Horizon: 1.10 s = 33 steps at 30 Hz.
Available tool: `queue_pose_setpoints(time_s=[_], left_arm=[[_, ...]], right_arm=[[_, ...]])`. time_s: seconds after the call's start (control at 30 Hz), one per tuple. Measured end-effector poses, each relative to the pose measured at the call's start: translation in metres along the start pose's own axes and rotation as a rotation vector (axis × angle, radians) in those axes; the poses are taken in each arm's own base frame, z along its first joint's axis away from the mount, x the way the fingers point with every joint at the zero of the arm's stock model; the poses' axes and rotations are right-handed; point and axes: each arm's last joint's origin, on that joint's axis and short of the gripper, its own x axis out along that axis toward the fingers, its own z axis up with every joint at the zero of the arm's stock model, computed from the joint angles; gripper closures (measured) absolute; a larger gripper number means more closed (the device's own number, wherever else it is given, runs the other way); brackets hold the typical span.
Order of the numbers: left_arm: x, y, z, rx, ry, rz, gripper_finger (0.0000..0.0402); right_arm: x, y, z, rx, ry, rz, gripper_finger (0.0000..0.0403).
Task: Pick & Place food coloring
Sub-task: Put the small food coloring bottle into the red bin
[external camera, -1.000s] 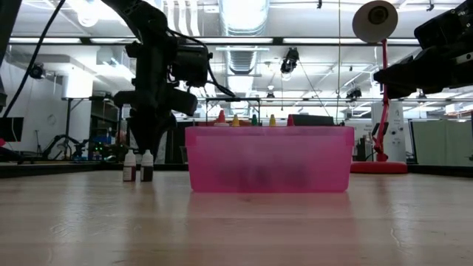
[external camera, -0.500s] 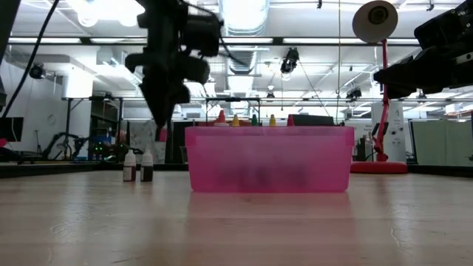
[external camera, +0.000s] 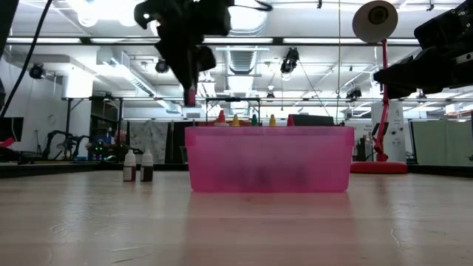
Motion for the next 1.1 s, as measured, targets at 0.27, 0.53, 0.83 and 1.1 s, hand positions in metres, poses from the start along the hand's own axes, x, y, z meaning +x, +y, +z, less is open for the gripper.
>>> queue_pose_setpoints(time_s=[0.27, 0.53, 0.83, 1.1], left_arm=[[0.008, -0.001, 0.027, 0.234, -0.036, -0.038, 0.0364], [0.029, 0.006, 0.043, 0.562, -0.022, -0.051, 0.0364], [0.047, 0.011, 0.054, 0.812, -0.013, -0.058, 0.0364], [0.068, 0.014, 0.054, 0.929, 0.039, -0.082, 0.0364]], right_arm=[[0.000, 0.000, 0.000, -0.001, 0.001, 0.000, 0.0394], [0.000, 0.000, 0.000, -0.002, 0.001, 0.001, 0.0394], [0.000, 0.000, 0.000, -0.002, -0.001, 0.001, 0.0394], [0.000, 0.000, 0.000, -0.002, 0.000, 0.000, 0.0394]])
